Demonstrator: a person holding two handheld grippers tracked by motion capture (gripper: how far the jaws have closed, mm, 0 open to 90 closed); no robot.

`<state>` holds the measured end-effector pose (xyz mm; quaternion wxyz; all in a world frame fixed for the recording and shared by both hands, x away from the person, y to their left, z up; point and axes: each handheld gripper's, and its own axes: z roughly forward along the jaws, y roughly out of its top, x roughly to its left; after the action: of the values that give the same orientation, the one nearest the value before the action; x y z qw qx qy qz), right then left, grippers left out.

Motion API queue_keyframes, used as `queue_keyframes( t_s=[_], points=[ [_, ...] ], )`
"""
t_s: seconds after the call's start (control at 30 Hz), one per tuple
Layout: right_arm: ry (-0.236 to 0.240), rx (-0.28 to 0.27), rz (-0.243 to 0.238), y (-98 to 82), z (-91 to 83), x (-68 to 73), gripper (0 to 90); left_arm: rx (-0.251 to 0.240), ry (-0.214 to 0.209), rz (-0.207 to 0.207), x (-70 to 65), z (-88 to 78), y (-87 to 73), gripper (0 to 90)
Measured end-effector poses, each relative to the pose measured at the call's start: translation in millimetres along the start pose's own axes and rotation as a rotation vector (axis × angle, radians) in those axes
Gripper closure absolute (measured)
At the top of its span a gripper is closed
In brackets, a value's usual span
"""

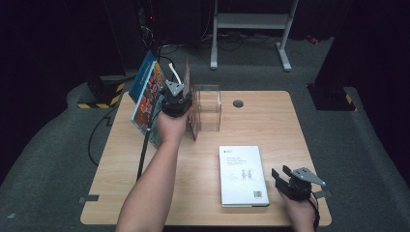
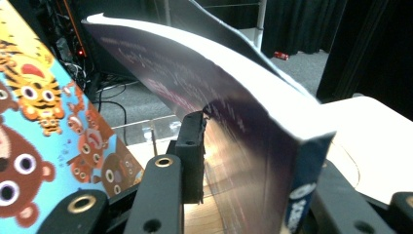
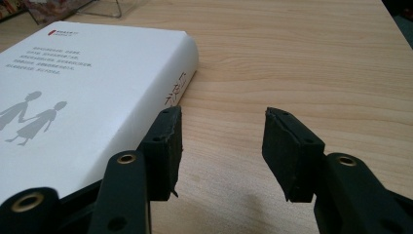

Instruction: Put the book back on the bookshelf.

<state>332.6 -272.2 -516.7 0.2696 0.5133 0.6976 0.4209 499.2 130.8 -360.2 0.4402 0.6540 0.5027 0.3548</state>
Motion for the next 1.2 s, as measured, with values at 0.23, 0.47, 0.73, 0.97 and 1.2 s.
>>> queue_keyframes(
  t_s=[0.23,0.47,0.73,0.97,1.2],
  points=[
    [0.003,0.002,-0.004,0.1,0.1,1.8,49.4,-0.004,0.012,-0.006,7.1,-6.1,1.6,65.7],
    [0.003,0.003,-0.01,0.0,0.0,2.0,49.4,-0.014,0.038,-0.022,15.8,-11.6,2.7,65.2],
    [0.004,0.002,-0.014,0.1,0.3,2.8,49.4,-0.02,0.068,-0.04,26.0,-17.8,3.9,65.6],
    [0.005,0.003,-0.015,-0.1,0.6,3.1,49.4,-0.017,0.087,-0.053,32.9,-20.9,2.1,65.8],
    [0.007,0.008,-0.016,-0.7,1.1,3.8,49.4,-0.003,0.123,-0.074,38.2,-22.3,0.8,66.6]
  ],
)
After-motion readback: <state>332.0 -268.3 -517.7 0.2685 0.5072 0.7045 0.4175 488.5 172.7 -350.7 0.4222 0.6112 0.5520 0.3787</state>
